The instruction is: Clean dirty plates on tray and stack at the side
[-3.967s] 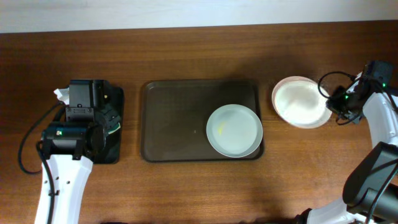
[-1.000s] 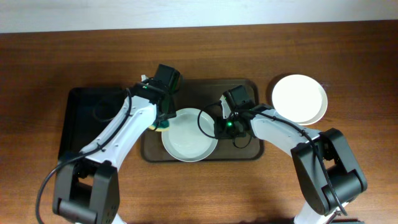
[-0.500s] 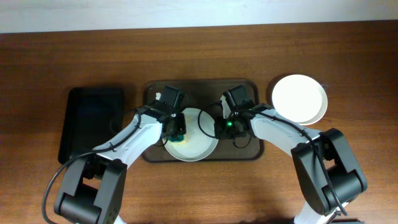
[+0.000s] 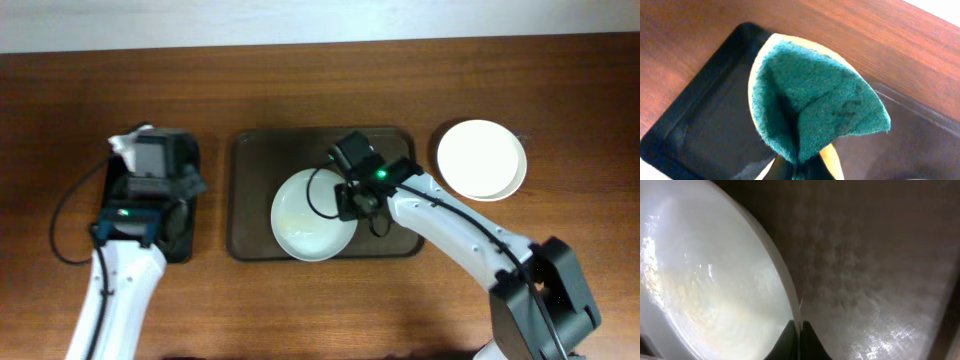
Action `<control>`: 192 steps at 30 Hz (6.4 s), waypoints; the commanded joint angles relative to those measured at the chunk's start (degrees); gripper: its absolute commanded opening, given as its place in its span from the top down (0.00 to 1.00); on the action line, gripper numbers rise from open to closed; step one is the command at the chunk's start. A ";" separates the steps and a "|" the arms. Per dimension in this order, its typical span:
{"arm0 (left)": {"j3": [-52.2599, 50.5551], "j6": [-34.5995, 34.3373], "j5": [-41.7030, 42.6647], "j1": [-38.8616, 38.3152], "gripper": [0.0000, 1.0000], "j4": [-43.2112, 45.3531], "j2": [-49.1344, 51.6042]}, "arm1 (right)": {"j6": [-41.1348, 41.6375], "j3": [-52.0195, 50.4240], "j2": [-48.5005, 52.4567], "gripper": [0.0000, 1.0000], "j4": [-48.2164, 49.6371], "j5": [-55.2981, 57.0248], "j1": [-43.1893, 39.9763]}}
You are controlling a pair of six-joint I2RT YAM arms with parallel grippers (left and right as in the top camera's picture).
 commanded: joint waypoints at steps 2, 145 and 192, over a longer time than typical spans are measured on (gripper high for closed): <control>0.52 0.15 9.11 9.92 1.00 4.90 11.08 | -0.28 8.85 -1.99 0.96 -5.42 10.75 3.50; 0.76 0.13 22.58 18.08 0.01 0.83 3.17 | -24.33 -71.91 -99.62 0.02 40.65 -8.04 -33.66; -60.00 26.73 15.65 4.31 0.01 34.29 -71.80 | -24.33 -71.91 -99.62 0.02 40.65 -8.04 -33.66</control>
